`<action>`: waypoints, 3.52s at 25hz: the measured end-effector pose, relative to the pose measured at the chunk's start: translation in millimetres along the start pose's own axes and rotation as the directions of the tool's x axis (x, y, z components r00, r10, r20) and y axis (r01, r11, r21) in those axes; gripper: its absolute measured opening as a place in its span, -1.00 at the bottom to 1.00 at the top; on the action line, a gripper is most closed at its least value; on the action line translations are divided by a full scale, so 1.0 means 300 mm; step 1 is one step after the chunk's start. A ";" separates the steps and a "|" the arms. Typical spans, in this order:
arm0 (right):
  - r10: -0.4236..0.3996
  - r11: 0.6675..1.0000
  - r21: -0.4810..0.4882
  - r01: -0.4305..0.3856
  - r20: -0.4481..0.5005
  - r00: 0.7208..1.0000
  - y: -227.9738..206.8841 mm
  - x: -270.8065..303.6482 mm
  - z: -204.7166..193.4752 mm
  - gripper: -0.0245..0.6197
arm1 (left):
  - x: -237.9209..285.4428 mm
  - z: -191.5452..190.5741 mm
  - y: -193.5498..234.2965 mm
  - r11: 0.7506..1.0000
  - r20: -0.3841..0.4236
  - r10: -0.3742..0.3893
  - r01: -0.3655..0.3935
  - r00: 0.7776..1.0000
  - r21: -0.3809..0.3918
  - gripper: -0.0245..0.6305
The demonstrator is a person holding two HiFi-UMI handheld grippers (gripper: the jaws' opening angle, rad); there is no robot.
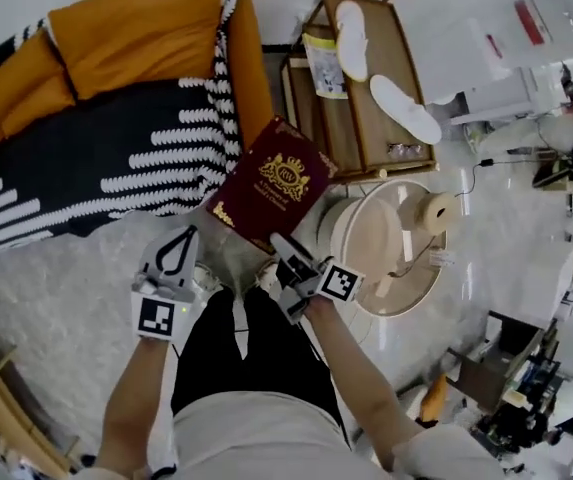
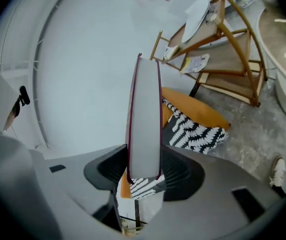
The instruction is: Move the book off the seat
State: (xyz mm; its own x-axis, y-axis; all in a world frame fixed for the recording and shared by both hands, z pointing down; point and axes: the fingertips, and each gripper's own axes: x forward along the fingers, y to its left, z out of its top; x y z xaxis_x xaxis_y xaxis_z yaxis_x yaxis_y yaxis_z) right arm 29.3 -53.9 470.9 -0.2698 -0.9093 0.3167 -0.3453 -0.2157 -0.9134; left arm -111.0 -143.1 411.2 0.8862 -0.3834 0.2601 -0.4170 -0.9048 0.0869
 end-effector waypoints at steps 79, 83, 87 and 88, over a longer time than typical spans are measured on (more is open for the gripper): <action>-0.503 0.818 0.554 0.156 0.556 0.662 -1.458 -1.461 0.288 -0.23 | 0.907 -0.315 -1.815 0.476 -0.341 -0.788 0.859 0.512 0.190 -0.87; -0.507 0.818 0.550 0.166 0.556 0.659 -1.494 -1.463 0.272 -0.23 | 0.896 -0.332 -1.826 0.474 -0.349 -0.789 0.863 0.505 0.177 -0.87; -0.533 0.806 0.565 0.176 0.565 0.630 -1.522 -1.481 0.256 -0.23 | 0.885 -0.351 -1.836 0.461 -0.370 -0.788 0.870 0.492 0.176 -0.87; -0.542 0.799 0.574 0.178 0.562 0.624 -1.529 -1.488 0.253 -0.23 | 0.883 -0.355 -1.839 0.457 -0.378 -0.787 0.872 0.488 0.176 -0.87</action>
State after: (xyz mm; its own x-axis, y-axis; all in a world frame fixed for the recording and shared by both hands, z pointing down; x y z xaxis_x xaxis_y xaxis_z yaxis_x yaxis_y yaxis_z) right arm 376.4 424.0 729.2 0.5240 -0.6508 0.5494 0.1916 -0.5385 -0.8206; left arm 332.4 274.2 534.6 0.6845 0.5945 0.4220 0.6176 -0.7804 0.0977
